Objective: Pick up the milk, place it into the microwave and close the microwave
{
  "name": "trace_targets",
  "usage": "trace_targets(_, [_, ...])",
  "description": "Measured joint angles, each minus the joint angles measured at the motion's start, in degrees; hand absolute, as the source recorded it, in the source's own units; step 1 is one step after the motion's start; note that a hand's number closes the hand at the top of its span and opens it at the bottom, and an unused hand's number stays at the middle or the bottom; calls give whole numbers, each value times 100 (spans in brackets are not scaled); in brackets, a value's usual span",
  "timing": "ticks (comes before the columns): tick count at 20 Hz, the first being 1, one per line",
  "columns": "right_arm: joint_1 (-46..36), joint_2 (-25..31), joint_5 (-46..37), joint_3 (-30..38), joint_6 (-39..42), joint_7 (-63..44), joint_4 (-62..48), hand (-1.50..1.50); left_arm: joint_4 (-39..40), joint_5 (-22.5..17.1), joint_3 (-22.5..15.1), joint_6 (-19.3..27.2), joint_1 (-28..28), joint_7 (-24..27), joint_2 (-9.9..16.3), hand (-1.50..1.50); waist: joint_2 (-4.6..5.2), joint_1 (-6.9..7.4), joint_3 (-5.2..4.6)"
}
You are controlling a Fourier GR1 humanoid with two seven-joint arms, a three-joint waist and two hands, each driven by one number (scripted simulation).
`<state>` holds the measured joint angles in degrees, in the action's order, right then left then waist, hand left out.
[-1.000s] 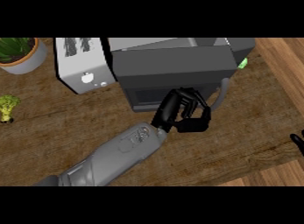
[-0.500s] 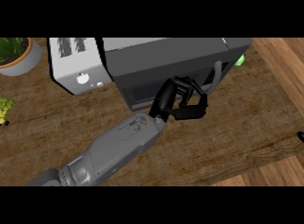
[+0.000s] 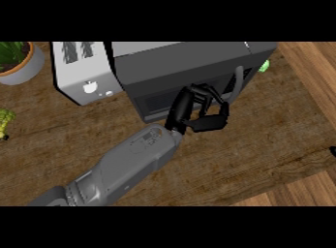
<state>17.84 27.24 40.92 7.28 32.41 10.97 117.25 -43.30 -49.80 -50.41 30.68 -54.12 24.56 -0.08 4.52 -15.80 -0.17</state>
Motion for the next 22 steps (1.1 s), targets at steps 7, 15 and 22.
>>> trace_targets(7, [-19, 86, 184, -94, 105, -82, 180, -150, 39, -219, -53, 122, 8, 310, 2, 150, 4, -48, 0])
trace_targets(15, [-74, 214, 318, -119, 168, -182, 272, -150, 64, -429, -112, 229, 4, 615, 2, 150, 25, -82, 3])
trace_targets(22, [-69, 288, 440, -128, 187, -252, 360, -150, 97, -613, -142, 308, 6, 826, 2, 150, 25, -127, 5])
